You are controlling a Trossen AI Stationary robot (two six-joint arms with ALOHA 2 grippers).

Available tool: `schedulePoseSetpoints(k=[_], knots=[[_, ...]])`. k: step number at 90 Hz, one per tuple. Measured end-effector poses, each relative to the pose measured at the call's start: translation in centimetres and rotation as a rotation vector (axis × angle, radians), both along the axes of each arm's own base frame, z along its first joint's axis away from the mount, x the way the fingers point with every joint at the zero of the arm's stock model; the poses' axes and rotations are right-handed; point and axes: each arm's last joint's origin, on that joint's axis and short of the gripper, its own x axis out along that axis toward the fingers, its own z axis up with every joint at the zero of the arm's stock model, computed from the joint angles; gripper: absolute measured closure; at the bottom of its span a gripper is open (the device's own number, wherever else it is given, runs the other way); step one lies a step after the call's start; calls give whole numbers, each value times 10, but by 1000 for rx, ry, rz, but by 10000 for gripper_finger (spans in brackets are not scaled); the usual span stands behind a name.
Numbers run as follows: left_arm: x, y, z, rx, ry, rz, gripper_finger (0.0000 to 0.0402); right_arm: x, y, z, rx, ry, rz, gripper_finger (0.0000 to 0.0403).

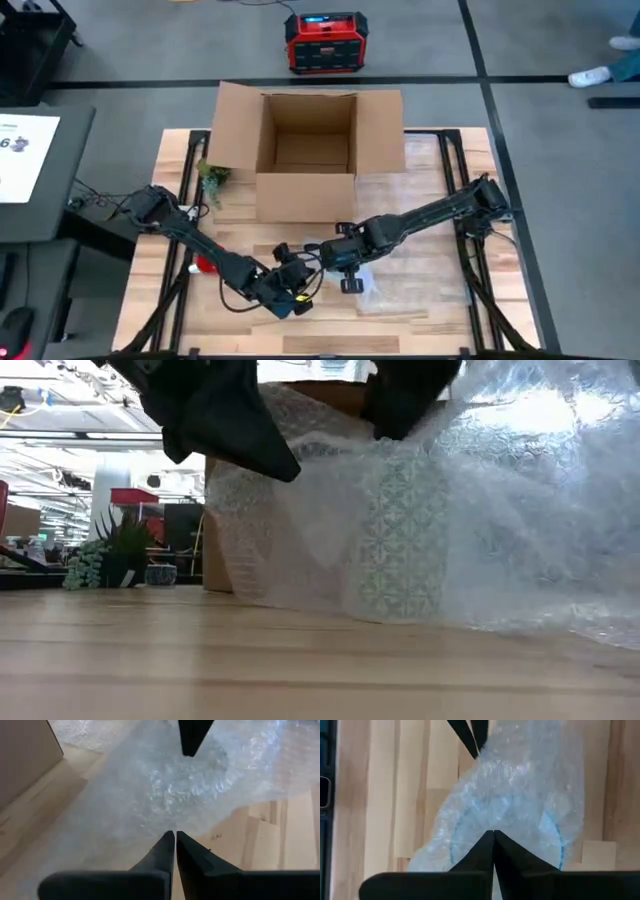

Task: Wrap mug
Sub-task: Pack the white mug with the bubble wrap

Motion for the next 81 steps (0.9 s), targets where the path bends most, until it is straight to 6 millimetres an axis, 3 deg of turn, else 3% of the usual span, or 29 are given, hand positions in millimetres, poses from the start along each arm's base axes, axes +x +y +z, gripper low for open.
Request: schedulePoseSetpoints(k=[14,39,49,60,81], knots=[[2,2,0,6,-2,0,402,5,-2,-6,-29,4,-18,403],[-12,-11,17,-20,-35,-66,402,25,-2,-75,-92,194,1,403],[-18,-18,19,-24,-34,-90,402,29,5,-93,-114,217,46,403],[-20,-22,18,-26,-37,-88,402,28,8,-89,-126,198,72,403],[-12,-11,19,7,-69,-26,402,10,2,-30,-78,69,46,403]])
